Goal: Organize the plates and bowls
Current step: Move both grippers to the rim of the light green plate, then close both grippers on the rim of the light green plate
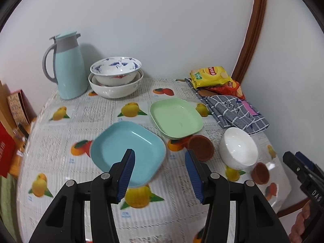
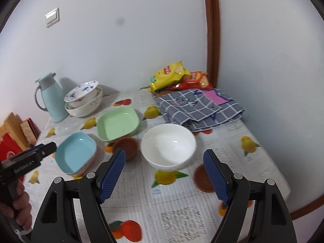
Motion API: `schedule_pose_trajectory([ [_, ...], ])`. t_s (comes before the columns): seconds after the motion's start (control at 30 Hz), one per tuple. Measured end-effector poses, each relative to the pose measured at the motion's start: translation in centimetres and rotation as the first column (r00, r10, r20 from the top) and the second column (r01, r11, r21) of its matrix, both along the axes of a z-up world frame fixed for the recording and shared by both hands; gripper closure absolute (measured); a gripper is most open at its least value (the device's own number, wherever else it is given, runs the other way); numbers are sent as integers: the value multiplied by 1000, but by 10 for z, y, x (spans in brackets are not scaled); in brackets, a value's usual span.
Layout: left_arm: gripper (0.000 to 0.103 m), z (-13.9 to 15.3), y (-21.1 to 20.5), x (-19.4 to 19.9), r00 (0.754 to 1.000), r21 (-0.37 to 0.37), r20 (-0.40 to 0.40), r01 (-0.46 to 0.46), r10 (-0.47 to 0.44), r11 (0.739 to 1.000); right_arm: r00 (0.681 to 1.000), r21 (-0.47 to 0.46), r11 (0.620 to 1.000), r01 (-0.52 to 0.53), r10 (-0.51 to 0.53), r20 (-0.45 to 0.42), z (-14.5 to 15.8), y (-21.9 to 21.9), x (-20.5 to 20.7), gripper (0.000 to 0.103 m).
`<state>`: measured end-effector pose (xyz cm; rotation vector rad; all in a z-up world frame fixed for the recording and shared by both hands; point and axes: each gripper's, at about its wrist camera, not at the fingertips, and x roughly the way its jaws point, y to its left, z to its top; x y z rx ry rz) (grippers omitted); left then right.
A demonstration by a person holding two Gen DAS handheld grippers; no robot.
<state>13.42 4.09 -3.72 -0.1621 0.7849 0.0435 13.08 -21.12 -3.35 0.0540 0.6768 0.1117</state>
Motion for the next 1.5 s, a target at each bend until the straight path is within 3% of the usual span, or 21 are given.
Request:
schedule_pose_trajectory([
  [0.17,51,4,7,17,1000,18,0,-20,20,1000,1000,1,1000,-22,22,13,-1,12,19,24],
  [0.3,49,-1,11,42,998,26,-59,-29,30,999,1000,-18,1000,-25,25,8,-3,22,39,24],
  [0.53,49,-15,16,84,994,6,-113,1,0,1000,995,-65,994,-83,78,-69,-17,46,83,24],
  [0.73,49,-32,18,119,988,-5,-156,14,-14,1000,986,-3,994,-107,106,-129,-32,59,121,24],
  [1.13,49,-61,26,180,977,9,-212,14,-12,1000,979,-19,995,-100,95,-178,-65,89,186,24],
  [1.33,49,-79,23,201,972,-16,-236,16,-20,1000,970,13,997,-81,82,-229,-85,89,210,28],
  [1.5,49,-97,24,217,962,-12,-273,4,-7,1000,965,-21,999,-50,42,-259,-96,96,225,36],
])
